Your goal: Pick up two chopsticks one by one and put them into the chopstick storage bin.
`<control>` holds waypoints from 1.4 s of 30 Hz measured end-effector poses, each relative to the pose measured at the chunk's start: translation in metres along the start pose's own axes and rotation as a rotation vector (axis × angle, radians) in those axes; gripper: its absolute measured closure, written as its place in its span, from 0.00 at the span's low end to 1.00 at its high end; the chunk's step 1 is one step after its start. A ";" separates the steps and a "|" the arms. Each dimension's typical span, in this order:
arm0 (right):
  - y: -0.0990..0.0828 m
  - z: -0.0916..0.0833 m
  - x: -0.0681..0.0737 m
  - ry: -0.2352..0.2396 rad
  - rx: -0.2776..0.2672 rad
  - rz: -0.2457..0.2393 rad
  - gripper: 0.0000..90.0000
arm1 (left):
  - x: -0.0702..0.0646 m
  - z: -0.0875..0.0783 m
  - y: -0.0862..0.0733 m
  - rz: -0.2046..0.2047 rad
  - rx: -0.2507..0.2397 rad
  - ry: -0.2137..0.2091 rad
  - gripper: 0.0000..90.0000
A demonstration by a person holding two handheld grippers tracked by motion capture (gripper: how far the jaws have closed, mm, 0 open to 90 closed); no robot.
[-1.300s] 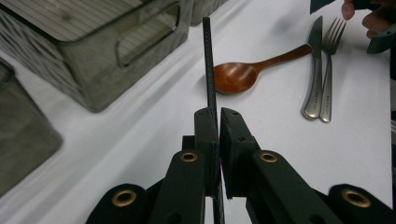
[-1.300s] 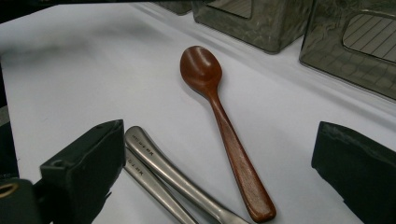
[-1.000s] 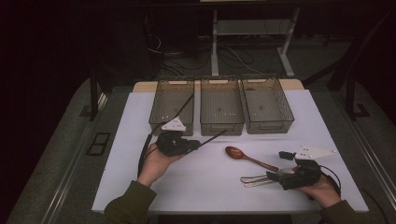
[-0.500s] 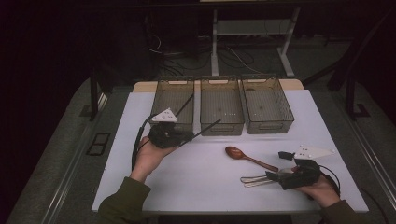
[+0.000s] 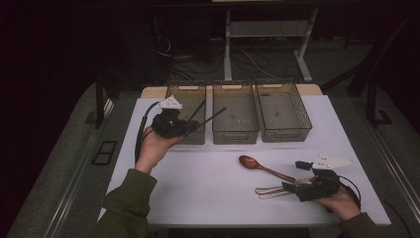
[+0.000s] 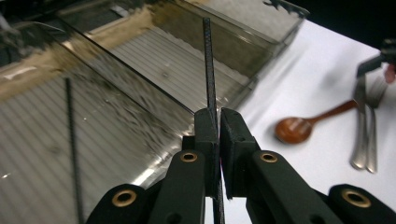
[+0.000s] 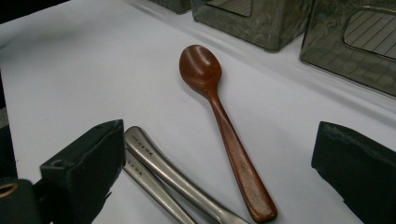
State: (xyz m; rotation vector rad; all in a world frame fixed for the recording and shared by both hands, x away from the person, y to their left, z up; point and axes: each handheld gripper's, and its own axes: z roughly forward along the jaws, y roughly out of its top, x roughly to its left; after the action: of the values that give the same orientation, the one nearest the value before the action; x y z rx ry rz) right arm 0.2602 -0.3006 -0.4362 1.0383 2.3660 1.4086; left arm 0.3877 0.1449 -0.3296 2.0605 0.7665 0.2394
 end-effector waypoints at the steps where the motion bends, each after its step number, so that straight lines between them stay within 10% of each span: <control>1: 0.000 0.000 0.000 0.000 0.000 0.001 0.03 | 0.003 -0.001 0.003 -0.002 -0.001 0.008 0.95; 22: -0.001 -0.001 -0.001 0.000 -0.003 0.008 0.03 | 0.072 0.029 0.025 -0.149 -0.028 0.161 0.95; 42: -0.001 -0.003 -0.002 0.002 -0.011 0.010 0.03 | 0.101 0.059 0.014 -0.212 0.038 0.268 0.95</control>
State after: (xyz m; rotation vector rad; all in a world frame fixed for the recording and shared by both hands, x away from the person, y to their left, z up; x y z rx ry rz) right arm 0.2601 -0.3047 -0.4356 1.0477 2.3556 1.4247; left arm 0.4994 0.1602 -0.3644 1.9867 1.1529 0.3891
